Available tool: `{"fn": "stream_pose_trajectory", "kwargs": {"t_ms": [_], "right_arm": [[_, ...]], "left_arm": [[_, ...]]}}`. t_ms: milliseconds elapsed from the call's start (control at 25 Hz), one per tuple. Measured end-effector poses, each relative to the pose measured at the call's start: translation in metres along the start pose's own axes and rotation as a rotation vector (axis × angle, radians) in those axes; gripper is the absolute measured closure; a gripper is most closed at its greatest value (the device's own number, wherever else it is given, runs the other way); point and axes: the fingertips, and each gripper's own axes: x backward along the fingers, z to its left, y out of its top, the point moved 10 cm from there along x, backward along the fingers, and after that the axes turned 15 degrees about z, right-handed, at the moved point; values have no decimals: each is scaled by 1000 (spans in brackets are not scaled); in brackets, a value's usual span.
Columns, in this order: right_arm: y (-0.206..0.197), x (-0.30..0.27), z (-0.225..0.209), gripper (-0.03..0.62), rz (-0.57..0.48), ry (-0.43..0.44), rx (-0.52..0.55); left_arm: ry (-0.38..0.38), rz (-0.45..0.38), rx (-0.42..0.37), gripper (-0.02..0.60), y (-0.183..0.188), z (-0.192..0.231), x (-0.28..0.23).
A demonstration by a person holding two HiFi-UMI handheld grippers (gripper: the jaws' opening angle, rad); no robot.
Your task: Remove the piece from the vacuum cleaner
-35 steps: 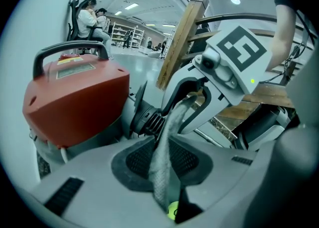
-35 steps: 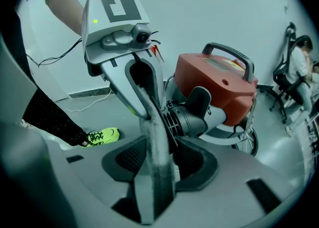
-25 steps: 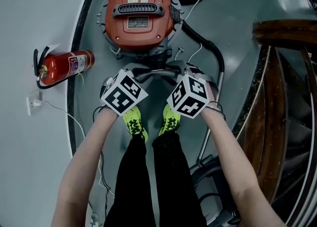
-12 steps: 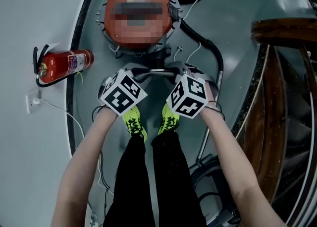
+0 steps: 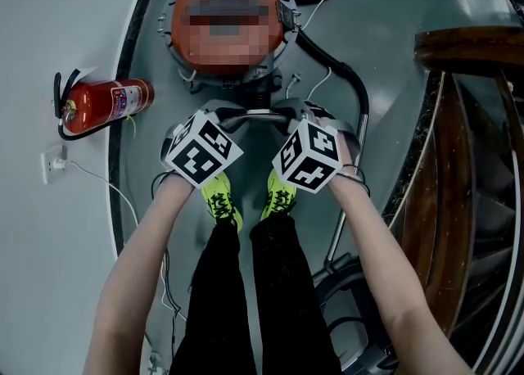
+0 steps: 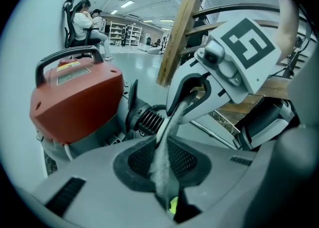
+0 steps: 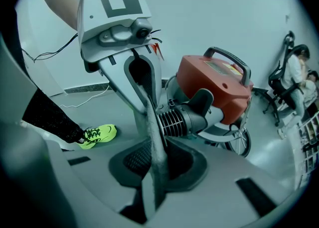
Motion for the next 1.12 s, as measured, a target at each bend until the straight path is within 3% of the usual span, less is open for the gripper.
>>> {"fn": "stream_pose_trajectory", "kwargs": {"t_ms": [520, 1120], "right_arm": [[0, 1, 11, 530, 7, -48, -40], [-7, 3, 47, 530, 18, -1, -15]], "left_arm": [[25, 7, -3, 522, -6, -8, 1], [-16, 31, -22, 523, -27, -37, 1]]}}
